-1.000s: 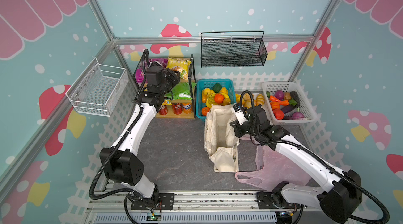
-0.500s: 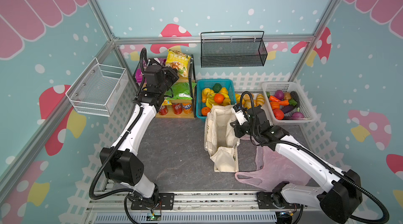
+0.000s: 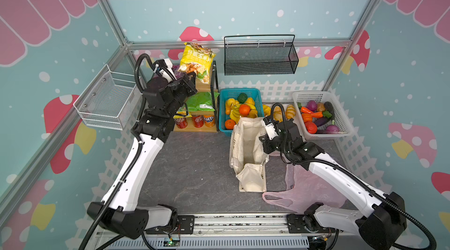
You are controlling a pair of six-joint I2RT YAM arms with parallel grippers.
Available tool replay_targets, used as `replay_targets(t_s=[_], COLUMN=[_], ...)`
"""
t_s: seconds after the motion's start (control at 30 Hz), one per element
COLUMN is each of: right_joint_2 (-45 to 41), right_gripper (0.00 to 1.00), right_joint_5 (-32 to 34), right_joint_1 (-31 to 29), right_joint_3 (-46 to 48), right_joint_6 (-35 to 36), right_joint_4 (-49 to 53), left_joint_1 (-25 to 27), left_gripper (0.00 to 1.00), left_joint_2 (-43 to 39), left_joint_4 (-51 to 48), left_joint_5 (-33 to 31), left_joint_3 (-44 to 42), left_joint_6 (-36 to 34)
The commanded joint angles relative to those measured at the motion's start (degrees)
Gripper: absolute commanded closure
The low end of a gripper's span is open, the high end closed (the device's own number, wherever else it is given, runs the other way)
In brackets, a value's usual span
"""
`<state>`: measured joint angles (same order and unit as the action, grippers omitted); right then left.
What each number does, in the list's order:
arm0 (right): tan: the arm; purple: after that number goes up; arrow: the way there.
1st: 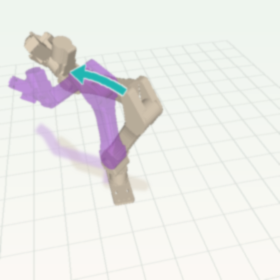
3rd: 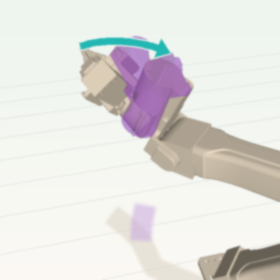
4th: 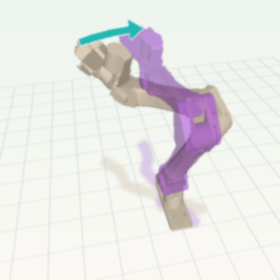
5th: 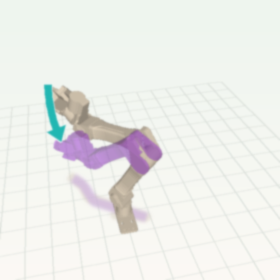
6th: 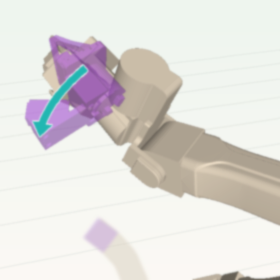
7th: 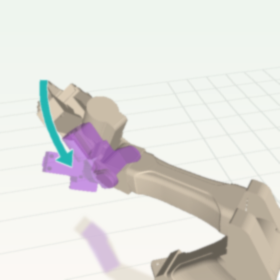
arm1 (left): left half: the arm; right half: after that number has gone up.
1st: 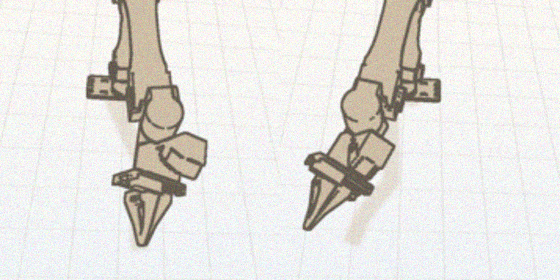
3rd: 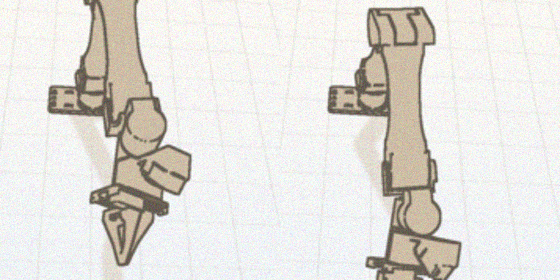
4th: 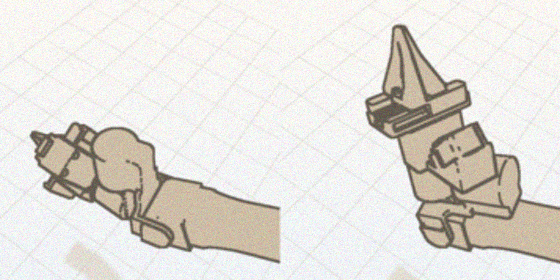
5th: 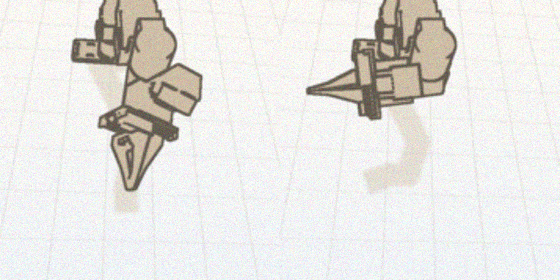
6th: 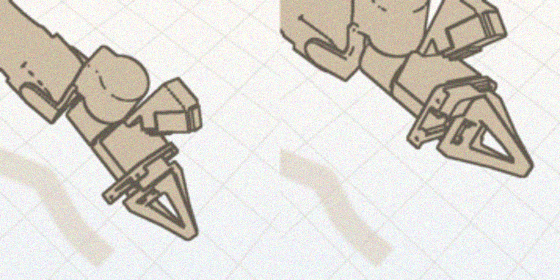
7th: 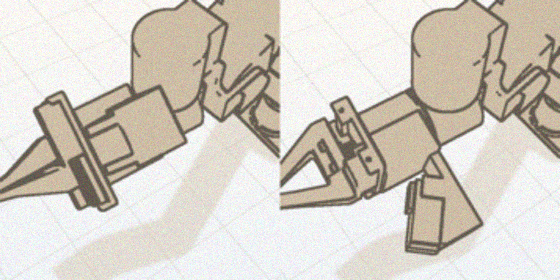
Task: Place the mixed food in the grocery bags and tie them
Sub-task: 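Carry the yellow chip bag over the tote and release it inside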
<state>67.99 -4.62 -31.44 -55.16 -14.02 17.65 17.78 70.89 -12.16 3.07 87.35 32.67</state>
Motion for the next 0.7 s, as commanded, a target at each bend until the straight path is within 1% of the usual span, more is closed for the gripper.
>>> replay_targets(t_s=[0.0, 0.1, 0.17, 0.3, 0.43, 0.53, 0.57, 0.6, 0.67], right_joint_2=[-2.9, -4.0, -4.8, -6.3, -6.5, -6.3, -6.3, -6.4, -7.0], right_gripper=[1.0, 1.0, 1.0, 1.0, 1.0, 1.0, 1.0, 1.0, 1.0], right_joint_5=[-1.3, -2.4, -2.8, -3.6, -4.7, -6.0, -6.4, -6.4, -6.0], right_joint_1=[1.2, 1.6, 1.8, 2.1, 2.2, 2.2, 2.3, 2.2, 2.3], right_joint_3=[0.9, 2.2, 3.5, 6.4, 8.0, 8.1, 8.1, 8.1, 8.1], right_joint_6=[-1.5, -3.0, -4.4, -7.8, -10.0, -10.8, -11.0, -11.0, -10.6], right_joint_4=[-8.3, -11.2, -13.3, -17.9, -20.3, -20.8, -20.8, -20.8, -20.4], left_joint_1=[7.0, 15.6, 20.3, 27.9, 32.1, 33.0, 33.0, 33.0, 33.0], left_gripper=[1.0, 1.0, 1.0, 1.0, 1.0, 1.0, 1.0, 1.0, 1.0], left_joint_2=[-5.7, -9.0, -9.7, -7.1, -0.7, 4.6, 6.5, 8.0, 11.5], left_joint_4=[-8.2, -14.6, -18.7, -25.1, -29.9, -33.3, -34.9, -36.7, -41.1], left_joint_5=[-5.0, -10.2, -12.9, -15.4, -14.5, -11.7, -12.0, -13.0, -17.9], left_joint_3=[-5.0, -9.0, -10.4, -10.8, -8.7, -6.3, -5.2, -3.8, -0.4], left_joint_6=[-8.3, -10.7, -10.9, -8.9, -6.6, -7.5, -8.1, -8.5, -9.7])
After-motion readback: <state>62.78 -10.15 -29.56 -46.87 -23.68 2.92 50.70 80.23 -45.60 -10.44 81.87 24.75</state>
